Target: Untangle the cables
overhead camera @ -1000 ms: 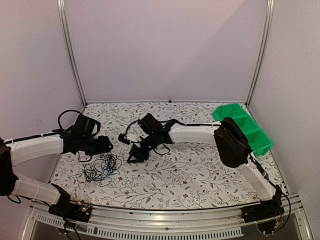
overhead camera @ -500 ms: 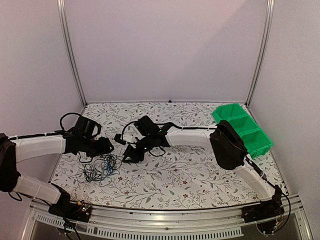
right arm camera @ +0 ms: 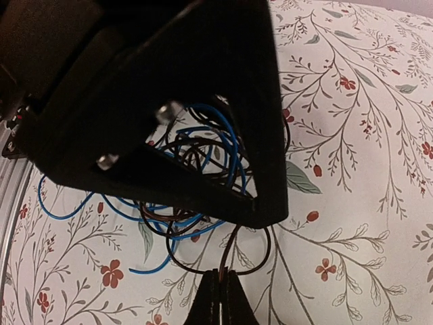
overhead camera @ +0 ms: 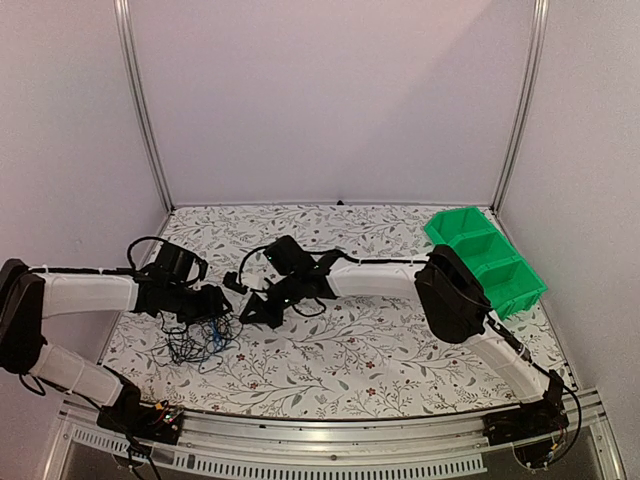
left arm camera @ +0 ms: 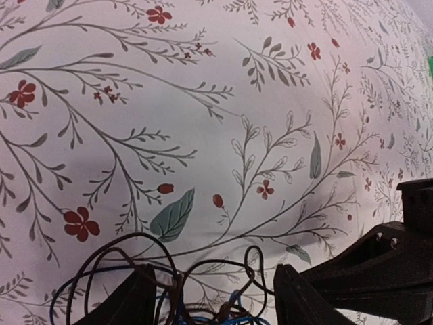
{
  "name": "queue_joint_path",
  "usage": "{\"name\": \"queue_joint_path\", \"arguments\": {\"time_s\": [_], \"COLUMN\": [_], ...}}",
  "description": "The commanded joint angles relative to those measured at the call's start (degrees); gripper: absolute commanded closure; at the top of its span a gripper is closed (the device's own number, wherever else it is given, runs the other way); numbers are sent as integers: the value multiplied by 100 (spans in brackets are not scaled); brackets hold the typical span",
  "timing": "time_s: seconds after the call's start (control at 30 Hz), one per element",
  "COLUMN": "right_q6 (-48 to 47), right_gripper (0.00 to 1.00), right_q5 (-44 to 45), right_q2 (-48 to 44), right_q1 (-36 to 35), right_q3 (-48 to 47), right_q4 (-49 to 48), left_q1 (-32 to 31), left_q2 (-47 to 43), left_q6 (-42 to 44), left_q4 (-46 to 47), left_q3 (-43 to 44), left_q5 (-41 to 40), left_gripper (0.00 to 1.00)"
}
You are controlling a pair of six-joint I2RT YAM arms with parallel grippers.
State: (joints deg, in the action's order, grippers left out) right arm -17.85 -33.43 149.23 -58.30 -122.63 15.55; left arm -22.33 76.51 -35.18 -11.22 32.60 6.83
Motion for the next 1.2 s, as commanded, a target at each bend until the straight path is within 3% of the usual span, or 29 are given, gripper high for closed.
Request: {"name": "queue_joint_path", "arguments": {"time_s": [0.0,0.2,0.67,0.97,1.17], "right_q6": [-243,-644,-998,-1498,-1240], "right_gripper": [100,100,100,100,100], "right_q5": [-190,-377,-740,-632,-539], "right_q2": [-586,-1506,-2284,-2499,-2782], "right_q1": [-70,-59,446,600,601], "right_q3": [34,170,-689,-2310,-3307], "right_q4": [161,618,1509,2271,2117], "left_q1": [71,74,61,-11,-91], "left_q2": [197,415,790,1097,1184], "left_q6": [-47,-117,-136,-147,-198], "left_q4": [311,519,808,816,769], "left_q3": [-200,-386,-671,-630,-571], "left_q5": [186,170,-153,-370,-586], "left_gripper": [41,42,47,51,52]}}
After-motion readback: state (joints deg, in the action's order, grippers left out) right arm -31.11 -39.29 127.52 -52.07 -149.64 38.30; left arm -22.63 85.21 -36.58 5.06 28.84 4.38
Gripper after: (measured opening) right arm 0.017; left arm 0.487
